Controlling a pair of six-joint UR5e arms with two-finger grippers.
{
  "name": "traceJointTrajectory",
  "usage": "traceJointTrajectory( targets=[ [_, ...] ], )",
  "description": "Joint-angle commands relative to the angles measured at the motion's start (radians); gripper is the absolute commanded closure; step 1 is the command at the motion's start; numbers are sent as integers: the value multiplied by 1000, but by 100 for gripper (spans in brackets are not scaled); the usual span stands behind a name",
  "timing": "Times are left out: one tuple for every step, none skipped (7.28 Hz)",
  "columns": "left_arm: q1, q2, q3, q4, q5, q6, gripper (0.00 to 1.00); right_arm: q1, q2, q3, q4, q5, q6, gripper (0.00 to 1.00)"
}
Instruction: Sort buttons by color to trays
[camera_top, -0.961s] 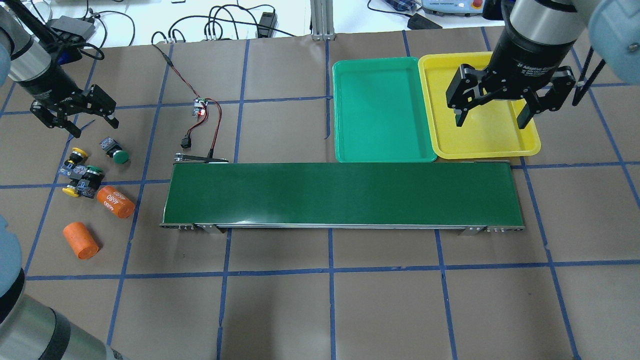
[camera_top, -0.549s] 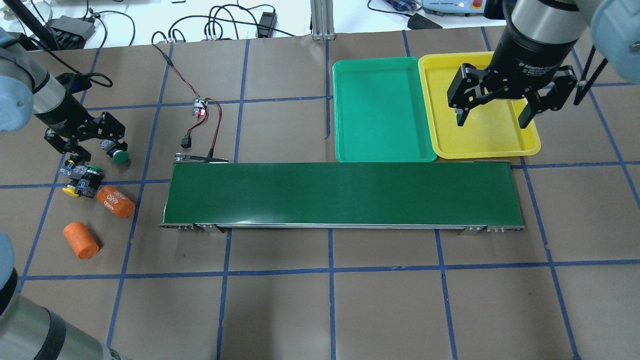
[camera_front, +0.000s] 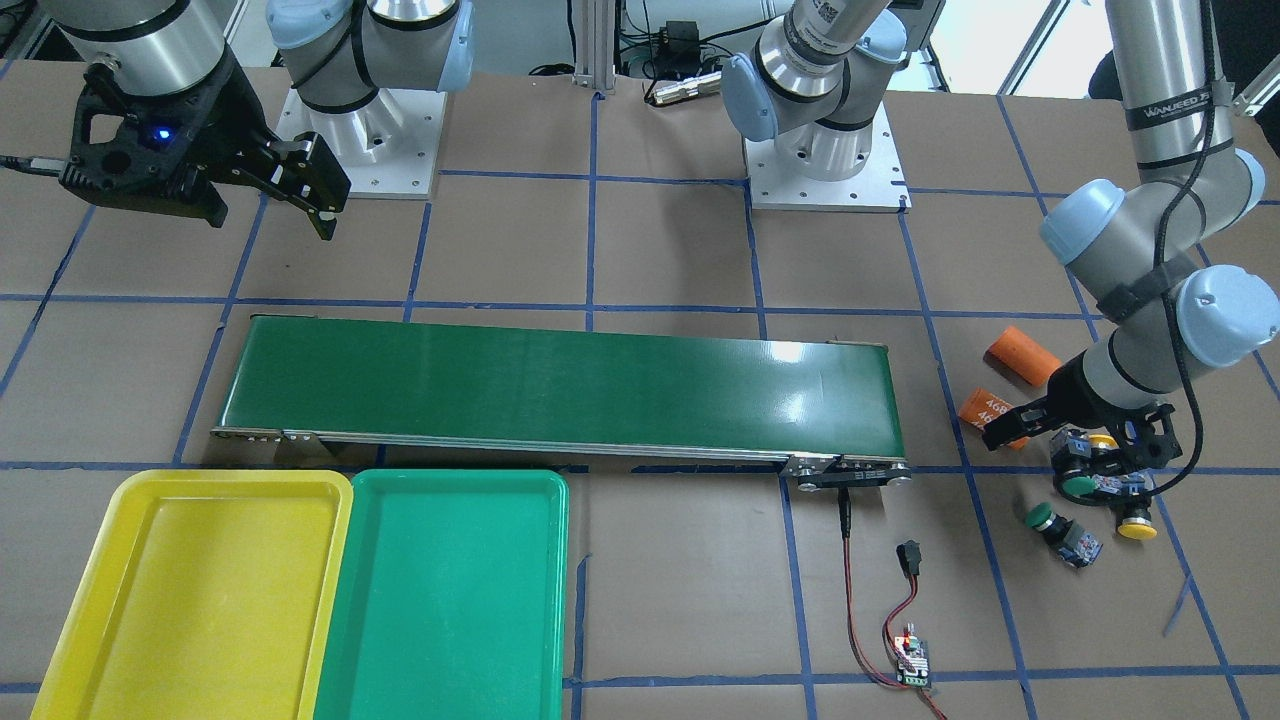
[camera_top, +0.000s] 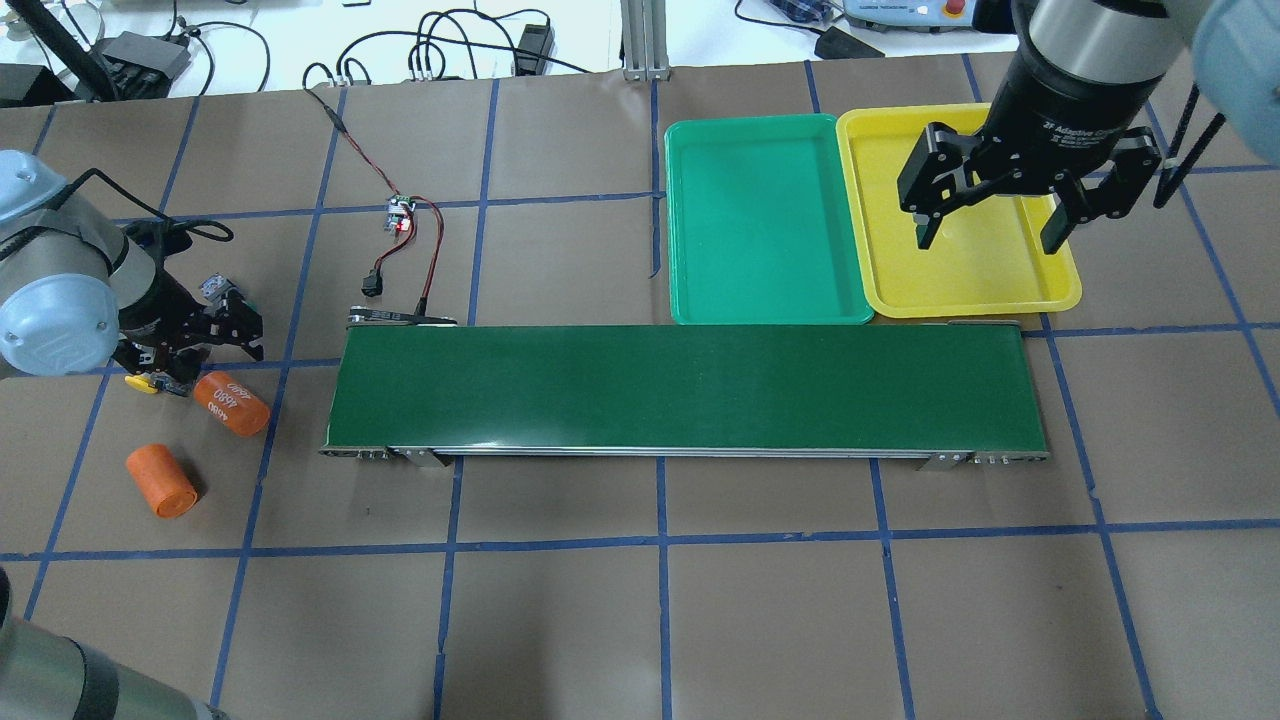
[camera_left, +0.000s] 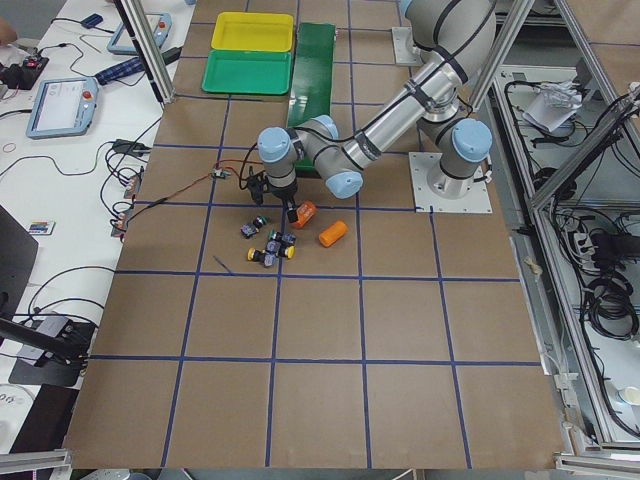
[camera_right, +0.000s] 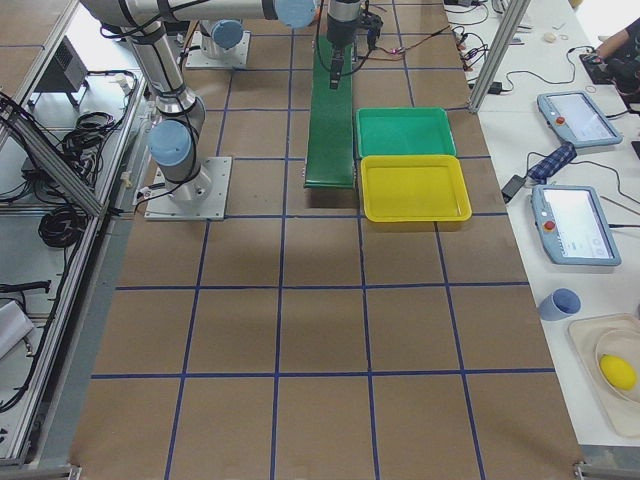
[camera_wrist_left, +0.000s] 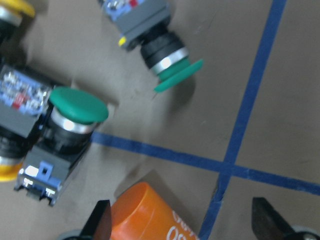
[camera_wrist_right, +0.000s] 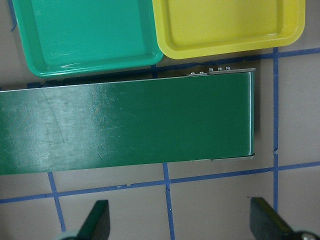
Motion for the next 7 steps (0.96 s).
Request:
traceJointTrajectory(
  targets=[
    [38,14,-28,5,26,-27,0,1,2,-1,0,0,-7,0],
    [43,-6,-31,8,15,-68,0,0,1,-1,0,-2,-4,0],
    [42,-17,-23,8,9,-120,0,0,1,-1,-1,-3,-3,0],
    [40,-16,-29,8,7,-145,0,0,1,-3,0,-6,0,0],
    [43,-19,-34,8,-37,-195,0,0,1,-3,14,-6,1,0],
    [43,-22,-40,-1,-77,-224,0,-2,1,-10,52,-6,1,0],
    [45,-25,-45,-6,-71,-228,9,-2,2,-19,60,-8,-6,0]
  ],
)
